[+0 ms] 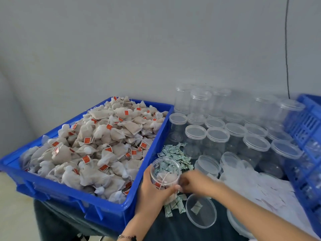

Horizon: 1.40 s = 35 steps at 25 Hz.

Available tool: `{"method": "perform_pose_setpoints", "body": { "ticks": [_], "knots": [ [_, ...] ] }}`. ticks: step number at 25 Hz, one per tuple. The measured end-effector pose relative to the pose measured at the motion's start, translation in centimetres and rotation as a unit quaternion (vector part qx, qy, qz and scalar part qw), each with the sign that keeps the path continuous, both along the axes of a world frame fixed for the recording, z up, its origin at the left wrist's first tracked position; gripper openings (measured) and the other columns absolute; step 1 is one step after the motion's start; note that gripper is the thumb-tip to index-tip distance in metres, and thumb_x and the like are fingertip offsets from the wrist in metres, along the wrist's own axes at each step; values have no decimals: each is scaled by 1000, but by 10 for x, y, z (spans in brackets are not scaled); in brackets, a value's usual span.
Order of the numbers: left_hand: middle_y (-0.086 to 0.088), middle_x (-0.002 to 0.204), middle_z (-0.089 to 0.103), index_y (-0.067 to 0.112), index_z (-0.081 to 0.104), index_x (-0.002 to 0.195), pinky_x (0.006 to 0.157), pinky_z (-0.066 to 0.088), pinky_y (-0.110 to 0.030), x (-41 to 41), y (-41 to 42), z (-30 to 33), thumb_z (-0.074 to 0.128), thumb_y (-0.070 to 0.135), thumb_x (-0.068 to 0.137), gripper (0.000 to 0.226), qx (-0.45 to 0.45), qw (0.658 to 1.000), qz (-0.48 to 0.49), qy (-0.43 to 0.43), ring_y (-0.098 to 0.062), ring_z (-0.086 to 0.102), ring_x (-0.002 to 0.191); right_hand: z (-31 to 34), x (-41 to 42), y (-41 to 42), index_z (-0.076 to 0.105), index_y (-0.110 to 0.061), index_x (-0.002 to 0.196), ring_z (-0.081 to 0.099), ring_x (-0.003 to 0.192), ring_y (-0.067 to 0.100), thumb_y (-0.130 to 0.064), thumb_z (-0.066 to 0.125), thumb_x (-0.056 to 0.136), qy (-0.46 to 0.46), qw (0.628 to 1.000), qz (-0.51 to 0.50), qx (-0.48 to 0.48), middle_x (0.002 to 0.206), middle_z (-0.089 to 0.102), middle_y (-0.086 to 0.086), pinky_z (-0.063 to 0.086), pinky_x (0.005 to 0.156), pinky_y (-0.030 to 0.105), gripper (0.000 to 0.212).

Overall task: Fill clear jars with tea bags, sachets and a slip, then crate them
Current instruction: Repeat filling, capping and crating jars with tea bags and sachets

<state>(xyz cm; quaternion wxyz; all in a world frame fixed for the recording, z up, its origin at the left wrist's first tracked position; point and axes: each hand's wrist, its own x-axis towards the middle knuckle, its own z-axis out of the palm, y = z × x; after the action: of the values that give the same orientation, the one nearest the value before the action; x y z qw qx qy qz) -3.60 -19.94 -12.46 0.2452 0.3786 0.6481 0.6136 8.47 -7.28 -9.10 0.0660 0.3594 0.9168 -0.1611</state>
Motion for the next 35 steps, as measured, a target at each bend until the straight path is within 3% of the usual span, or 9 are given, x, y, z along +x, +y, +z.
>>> {"method": "perform_pose_setpoints", "body": {
  "ticks": [4, 6, 9, 12, 21, 26, 29, 33, 35],
  "knots": [
    [21, 125, 45, 23, 40, 137, 87, 34, 0, -1, 2, -6, 93, 26, 54, 98, 4, 1000, 3, 17, 13, 46, 108, -22, -6, -4, 65, -12, 94, 51, 79, 17, -22, 63, 83, -1, 1000, -1, 9, 94, 53, 3, 37, 57, 23, 15],
    [23, 125, 44, 26, 39, 138, 89, 34, -2, -2, 2, -10, 93, 31, 54, 100, 4, 1000, 3, 26, 9, 45, 113, -25, -7, -3, 63, -11, 95, 53, 81, 19, -23, 62, 84, 7, 1000, -4, -2, 96, 52, 5, 40, 61, 25, 17],
    [28, 124, 42, 33, 37, 135, 84, 34, 2, -2, 2, -15, 92, 32, 54, 97, 3, 999, 2, 37, 26, 38, 110, -33, -5, -4, 56, -9, 107, 55, 96, 25, -34, 59, 87, 10, 1000, 1, 9, 109, 50, 8, 44, 80, 33, 32],
    [18, 131, 44, 28, 39, 138, 93, 35, -10, -2, 2, -15, 92, 32, 56, 98, 0, 999, 2, 46, 33, 34, 108, -40, -3, -6, 55, -12, 104, 57, 98, 26, -32, 61, 86, 36, 999, -1, 16, 108, 53, 7, 44, 80, 34, 28],
    [14, 139, 42, 29, 35, 141, 106, 34, -27, -5, 1, -16, 89, 42, 58, 100, -9, 996, 4, 90, 2, 39, 124, 22, 30, 5, 60, -26, 83, 54, 66, 2, -19, 62, 84, 241, 963, -114, 41, 71, 59, -12, 42, 61, 18, 7],
    [24, 124, 42, 45, 33, 127, 95, 35, -20, -1, 1, -13, 88, 39, 60, 87, -9, 995, 14, 101, 5, 43, 113, 64, 17, -41, 59, -24, 79, 52, 67, 2, -16, 62, 83, 388, 919, -6, 70, 66, 56, -12, 42, 61, 13, 9],
    [31, 118, 41, 50, 31, 120, 87, 34, -12, 0, 0, -9, 87, 43, 59, 83, -15, 994, 12, 108, 16, 43, 106, 63, 3, -48, 63, -20, 88, 47, 73, 5, -22, 58, 89, 339, 934, 66, 91, 77, 56, -11, 38, 65, 14, 5],
    [11, 132, 45, 25, 36, 139, 105, 40, -31, -2, 0, -9, 85, 33, 64, 90, -22, 994, 8, 109, -5, 43, 123, 42, -5, -45, 65, -15, 101, 38, 94, 10, -34, 44, 98, 224, 962, 86, 131, 96, 57, -3, 36, 82, 23, 28],
    [14, 128, 46, 29, 36, 137, 99, 41, -24, -1, 0, -8, 85, 33, 63, 89, -17, 993, 12, 112, 1, 46, 117, 33, -2, -43, 66, -13, 99, 34, 96, 12, -38, 38, 100, 198, 964, 96, 148, 99, 56, -1, 33, 84, 26, 38]
  ]
}}
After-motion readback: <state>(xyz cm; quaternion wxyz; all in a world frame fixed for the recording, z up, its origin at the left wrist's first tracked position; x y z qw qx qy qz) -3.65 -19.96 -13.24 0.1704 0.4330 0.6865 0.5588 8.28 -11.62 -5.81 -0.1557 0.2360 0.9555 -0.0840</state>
